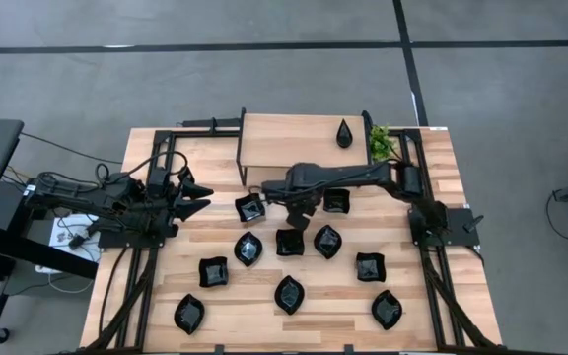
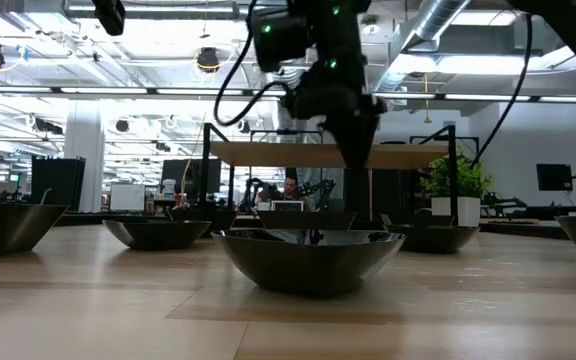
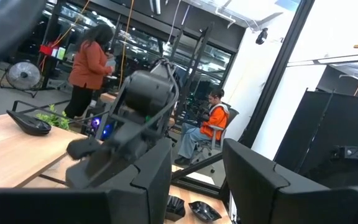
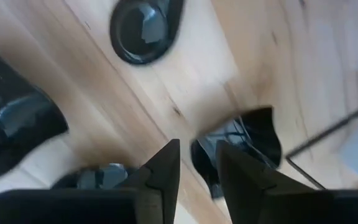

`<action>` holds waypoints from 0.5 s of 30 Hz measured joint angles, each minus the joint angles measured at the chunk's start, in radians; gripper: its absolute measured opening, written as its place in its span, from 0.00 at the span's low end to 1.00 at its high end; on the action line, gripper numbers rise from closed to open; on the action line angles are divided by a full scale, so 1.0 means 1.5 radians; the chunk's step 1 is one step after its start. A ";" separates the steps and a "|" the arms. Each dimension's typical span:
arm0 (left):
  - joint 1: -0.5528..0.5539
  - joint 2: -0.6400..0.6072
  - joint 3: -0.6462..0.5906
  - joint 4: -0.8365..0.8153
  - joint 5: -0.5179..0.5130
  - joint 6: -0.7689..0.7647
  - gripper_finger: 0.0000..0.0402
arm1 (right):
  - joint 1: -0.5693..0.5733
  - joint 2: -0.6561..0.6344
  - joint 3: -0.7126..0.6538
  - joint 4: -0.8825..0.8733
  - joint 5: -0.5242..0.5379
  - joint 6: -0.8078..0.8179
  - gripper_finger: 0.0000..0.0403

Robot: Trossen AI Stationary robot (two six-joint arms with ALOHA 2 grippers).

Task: Pick & Place Mini shaped plates
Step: Stack the drop-shaped plate on top of the drop-shaped plates on the shelf

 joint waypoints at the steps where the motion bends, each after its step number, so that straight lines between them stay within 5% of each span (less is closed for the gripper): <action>1: 0.000 0.000 0.000 0.000 0.000 0.000 0.36 | -0.003 -0.005 0.000 -0.010 0.000 0.002 0.24; 15: 0.000 0.000 0.000 0.002 0.000 0.000 0.36 | -0.033 -0.015 0.000 -0.045 0.026 -0.019 0.19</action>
